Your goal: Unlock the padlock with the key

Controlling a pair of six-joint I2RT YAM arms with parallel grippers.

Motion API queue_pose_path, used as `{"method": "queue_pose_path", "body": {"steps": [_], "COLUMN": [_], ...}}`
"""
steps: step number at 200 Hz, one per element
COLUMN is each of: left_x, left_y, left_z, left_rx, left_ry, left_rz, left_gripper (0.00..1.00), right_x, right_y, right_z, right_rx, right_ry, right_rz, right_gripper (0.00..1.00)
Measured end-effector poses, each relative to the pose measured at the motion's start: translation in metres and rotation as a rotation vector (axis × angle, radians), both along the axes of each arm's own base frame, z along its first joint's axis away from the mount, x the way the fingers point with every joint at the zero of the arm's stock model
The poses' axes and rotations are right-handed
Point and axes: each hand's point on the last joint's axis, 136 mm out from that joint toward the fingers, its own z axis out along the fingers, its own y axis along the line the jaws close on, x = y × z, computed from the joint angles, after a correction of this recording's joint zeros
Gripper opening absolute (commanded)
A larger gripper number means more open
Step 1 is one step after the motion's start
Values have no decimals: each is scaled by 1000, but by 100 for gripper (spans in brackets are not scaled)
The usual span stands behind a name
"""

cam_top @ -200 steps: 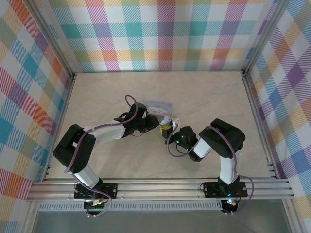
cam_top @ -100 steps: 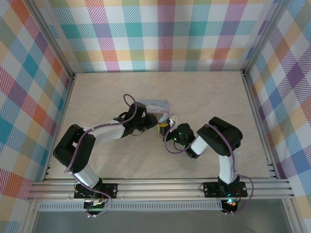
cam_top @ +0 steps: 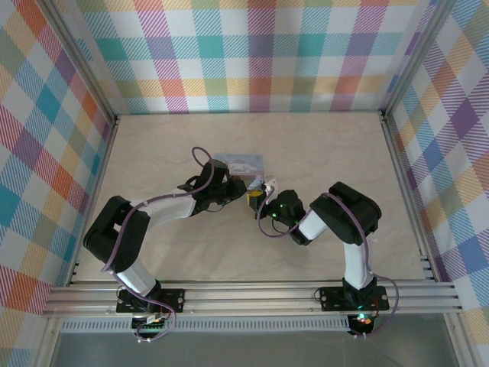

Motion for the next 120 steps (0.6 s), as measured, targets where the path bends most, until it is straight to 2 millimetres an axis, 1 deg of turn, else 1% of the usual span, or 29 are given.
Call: {"method": "queue_pose_path", "body": {"steps": [30,120], "left_x": [-2,-3], "left_y": [0,-1], "left_z": [-1,-2], "left_rx": [-1,-6], "left_ry": [6,11], "left_rz": [-5,-11], "left_gripper": [11,11], "right_x": [-3,-5], "right_y": [4,4], "right_z": [4,3], "right_rx": [13,16], "right_ry": [7,41], "right_rz": [28,39], "right_gripper": [0,0]}}
